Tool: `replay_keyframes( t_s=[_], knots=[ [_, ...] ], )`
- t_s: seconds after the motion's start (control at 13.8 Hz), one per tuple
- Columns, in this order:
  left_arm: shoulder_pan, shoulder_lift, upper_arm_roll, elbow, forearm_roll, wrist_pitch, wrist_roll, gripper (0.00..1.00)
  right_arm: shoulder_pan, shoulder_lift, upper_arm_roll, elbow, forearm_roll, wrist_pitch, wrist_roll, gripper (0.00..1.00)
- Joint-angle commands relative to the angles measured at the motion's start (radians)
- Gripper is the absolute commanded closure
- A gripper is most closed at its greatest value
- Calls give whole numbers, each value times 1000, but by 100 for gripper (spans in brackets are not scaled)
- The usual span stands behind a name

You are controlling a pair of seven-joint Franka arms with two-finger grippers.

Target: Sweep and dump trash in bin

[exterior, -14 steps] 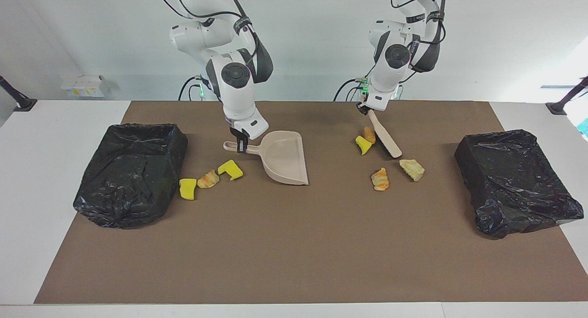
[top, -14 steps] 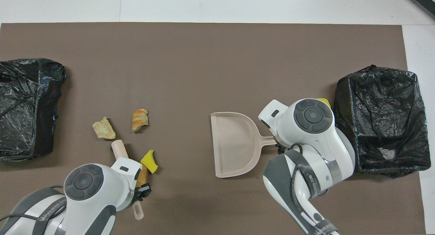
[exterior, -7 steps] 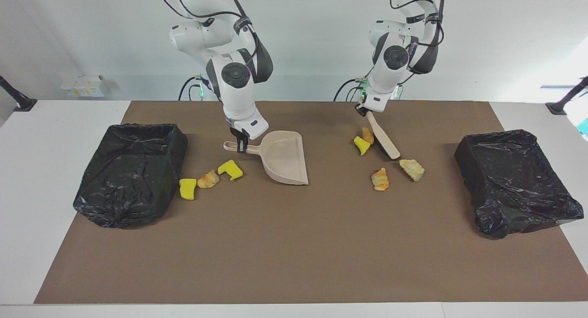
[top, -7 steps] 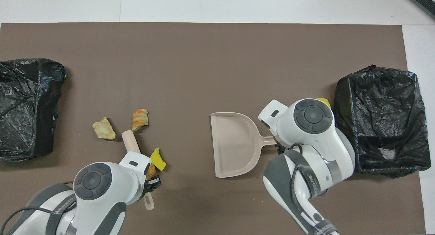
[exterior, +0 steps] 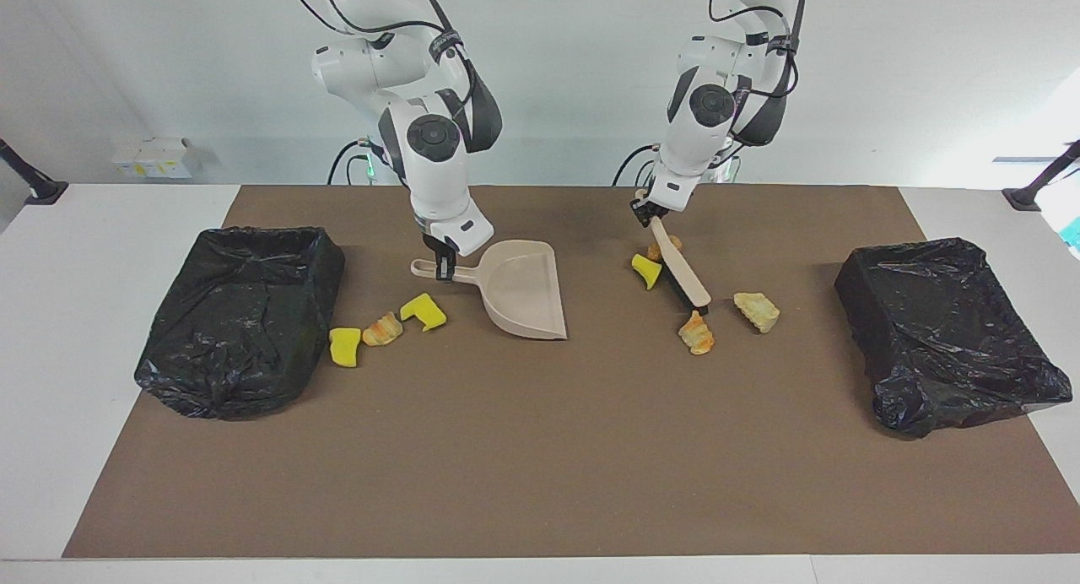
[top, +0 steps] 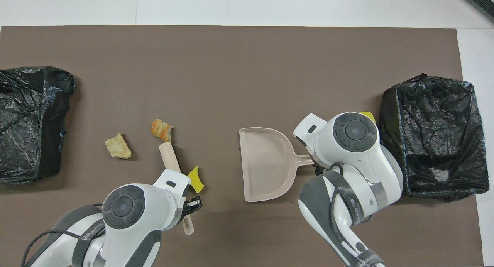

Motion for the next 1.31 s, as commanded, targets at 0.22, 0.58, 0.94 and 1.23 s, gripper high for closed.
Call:
replay_keyframes(
  t_s=[0.22,0.58,0.94,1.23],
  knots=[
    [-37,59,16,107,5,-40,23,100,9,-21,4,-18,-3,-30,-23,100],
    [104,59,22,239,107,-210,205,100,17,-22,4,-18,-3,-30,-20,100],
    [313,81,24,299,198,-261,466,100,17,-22,4,-18,-3,-29,-18,100],
    [451,86,25,299,233,-250,624,100,32,-22,4,-18,-3,-29,-9,100]
  ],
)
